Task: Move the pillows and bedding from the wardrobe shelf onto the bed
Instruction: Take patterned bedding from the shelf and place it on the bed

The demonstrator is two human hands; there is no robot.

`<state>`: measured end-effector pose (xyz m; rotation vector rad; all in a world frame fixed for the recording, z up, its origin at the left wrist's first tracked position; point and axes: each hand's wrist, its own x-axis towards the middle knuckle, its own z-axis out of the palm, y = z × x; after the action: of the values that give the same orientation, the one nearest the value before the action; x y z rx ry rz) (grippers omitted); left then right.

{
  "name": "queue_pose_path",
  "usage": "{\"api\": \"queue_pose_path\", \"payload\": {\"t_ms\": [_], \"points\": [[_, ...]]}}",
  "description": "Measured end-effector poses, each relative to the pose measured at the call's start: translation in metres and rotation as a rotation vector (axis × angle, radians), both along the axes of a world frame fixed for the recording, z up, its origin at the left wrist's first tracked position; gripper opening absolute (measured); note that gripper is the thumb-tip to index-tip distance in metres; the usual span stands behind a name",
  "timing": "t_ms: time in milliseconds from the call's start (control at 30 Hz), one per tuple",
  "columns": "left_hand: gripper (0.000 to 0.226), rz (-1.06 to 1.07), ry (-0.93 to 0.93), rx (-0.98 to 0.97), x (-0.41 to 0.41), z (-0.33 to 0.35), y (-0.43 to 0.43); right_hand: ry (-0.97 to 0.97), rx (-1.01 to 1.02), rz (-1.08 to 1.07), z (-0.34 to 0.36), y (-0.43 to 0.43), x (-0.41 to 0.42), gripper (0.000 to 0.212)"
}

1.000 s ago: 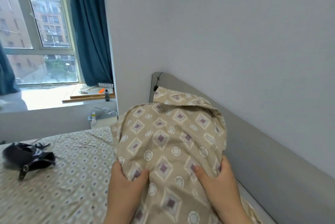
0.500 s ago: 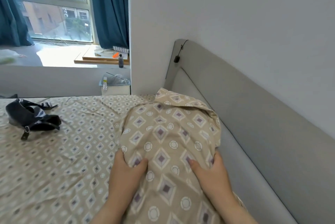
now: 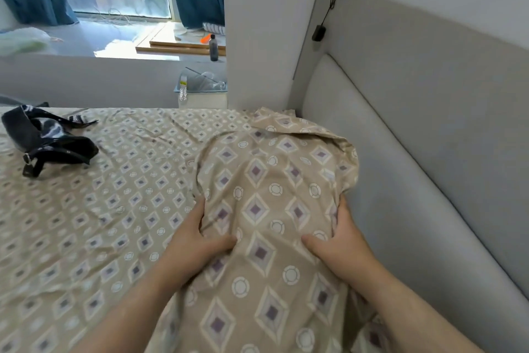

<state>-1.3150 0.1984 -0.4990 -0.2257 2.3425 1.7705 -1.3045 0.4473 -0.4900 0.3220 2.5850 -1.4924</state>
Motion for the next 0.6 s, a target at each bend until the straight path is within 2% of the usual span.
{"api": "queue_pose_path", "payload": {"t_ms": [133, 233, 400, 500, 600], "points": [[0.090, -0.032, 0.071, -0.050, -0.063, -0.047, 0.004, 0.089, 0.065, 0.034, -0.030, 0.024, -0.068, 0.104], [0.099, -0.004, 0.136, -0.048, -0.122, -0.078, 0.020, 0.165, 0.108, 0.013, -0.055, 0.038, -0.128, 0.097], [0.101, 0.029, 0.153, -0.031, -0.195, -0.136, 0.048, 0.142, 0.189, -0.024, -0.119, 0.051, -0.211, 0.095], [0.098, -0.054, 0.039, -0.117, -0.203, -0.174, 0.054, 0.062, 0.290, -0.035, -0.168, 0.052, -0.215, 0.084], [0.099, -0.188, -0.128, -0.309, -0.179, -0.220, 0.060, -0.117, 0.411, 0.109, -0.218, 0.051, -0.191, 0.078]]}}
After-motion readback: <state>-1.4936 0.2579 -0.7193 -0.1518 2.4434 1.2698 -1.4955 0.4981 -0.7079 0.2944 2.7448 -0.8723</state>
